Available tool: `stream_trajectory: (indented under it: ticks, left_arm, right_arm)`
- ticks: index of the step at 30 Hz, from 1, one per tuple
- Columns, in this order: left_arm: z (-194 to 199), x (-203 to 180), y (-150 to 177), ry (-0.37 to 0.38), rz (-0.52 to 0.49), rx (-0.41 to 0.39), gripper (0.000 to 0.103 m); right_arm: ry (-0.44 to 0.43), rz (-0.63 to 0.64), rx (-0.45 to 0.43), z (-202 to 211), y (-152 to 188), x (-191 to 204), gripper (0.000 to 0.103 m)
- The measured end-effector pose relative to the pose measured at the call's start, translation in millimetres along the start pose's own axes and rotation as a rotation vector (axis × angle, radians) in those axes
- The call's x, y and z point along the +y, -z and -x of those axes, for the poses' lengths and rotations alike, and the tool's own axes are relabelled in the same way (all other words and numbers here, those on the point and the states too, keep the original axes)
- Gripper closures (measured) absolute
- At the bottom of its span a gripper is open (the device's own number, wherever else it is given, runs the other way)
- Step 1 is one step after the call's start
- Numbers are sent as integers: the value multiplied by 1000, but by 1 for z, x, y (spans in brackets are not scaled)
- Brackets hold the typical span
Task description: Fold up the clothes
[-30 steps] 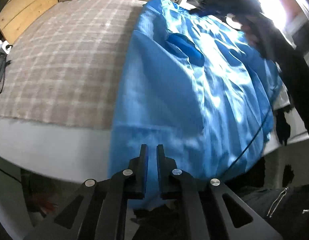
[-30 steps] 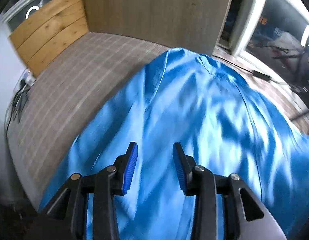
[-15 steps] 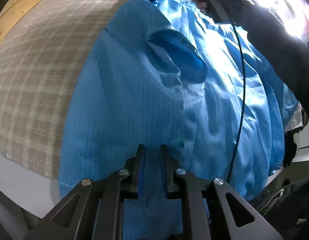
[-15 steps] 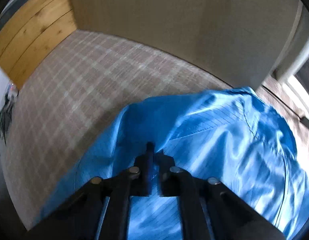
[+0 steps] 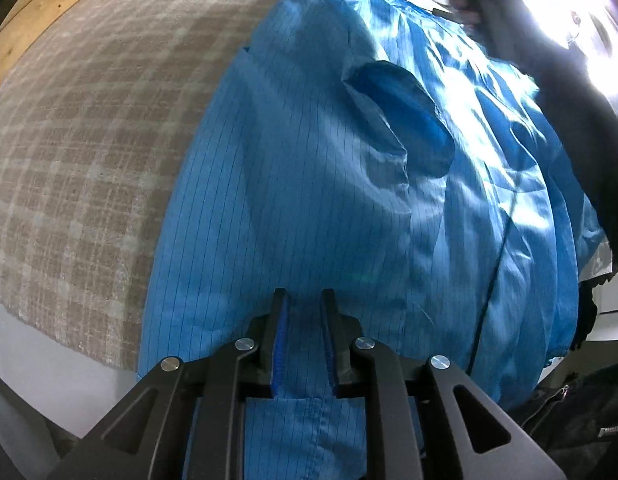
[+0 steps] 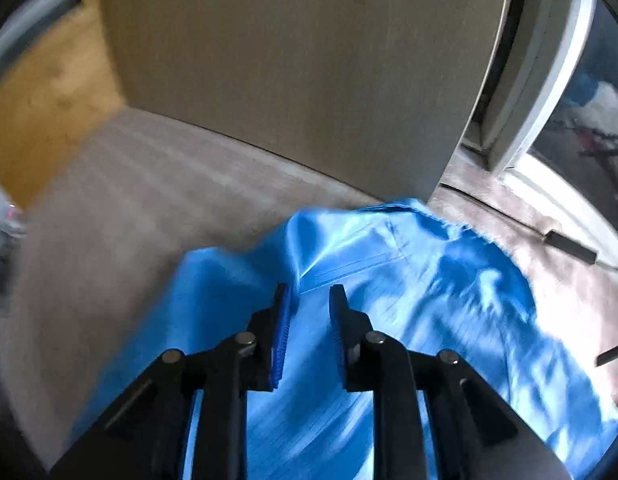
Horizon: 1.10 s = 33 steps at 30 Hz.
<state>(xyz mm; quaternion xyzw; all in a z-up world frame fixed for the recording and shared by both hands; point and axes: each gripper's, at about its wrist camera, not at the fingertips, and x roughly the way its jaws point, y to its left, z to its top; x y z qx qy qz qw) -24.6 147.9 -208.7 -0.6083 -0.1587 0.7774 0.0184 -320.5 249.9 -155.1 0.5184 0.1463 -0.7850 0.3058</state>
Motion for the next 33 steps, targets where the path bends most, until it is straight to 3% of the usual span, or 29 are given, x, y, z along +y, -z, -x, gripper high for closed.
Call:
stream_trajectory:
  ticks: [2,6,9,12,15,19,26,29,31,33]
  left_arm:
    - [0,0,0,4,-1,-2,88]
    - [1,-1,-1,3,-9,0,88]
    - [1,-2,-1,-1,-17,0,88]
    - [1,-3,0,-5,-21,-4,87]
    - [2,-3,1,-7,-25,-12,87]
    - [2,-6,4,-5,-31,-17,84]
    - [2,-10,6,-9,-50,-19,82]
    - [1,-13,5,-15,-59,-23,80]
    - [0,-16,5,-18,-66,-25,79]
    - [0,-16,5,-23,-75,-25,79]
  right_arm:
    - [-43,4,7,4,6,10,72]
    - [-130,12,22,13,17,30,71]
    - [-112,55,71,-3,19,47,71]
    - [-118,78,84,-6,19,50,100]
    - [-96,52,65,-4,16,43,101]
    - [40,89,72,-13,17,43,102]
    - [-7,65,-102,65,35,54,97]
    - [-98,140,-69,77,62,84,97]
    - [-155,212,3,67,85,111,97]
    - [-119,306,64,51,106,128,97]
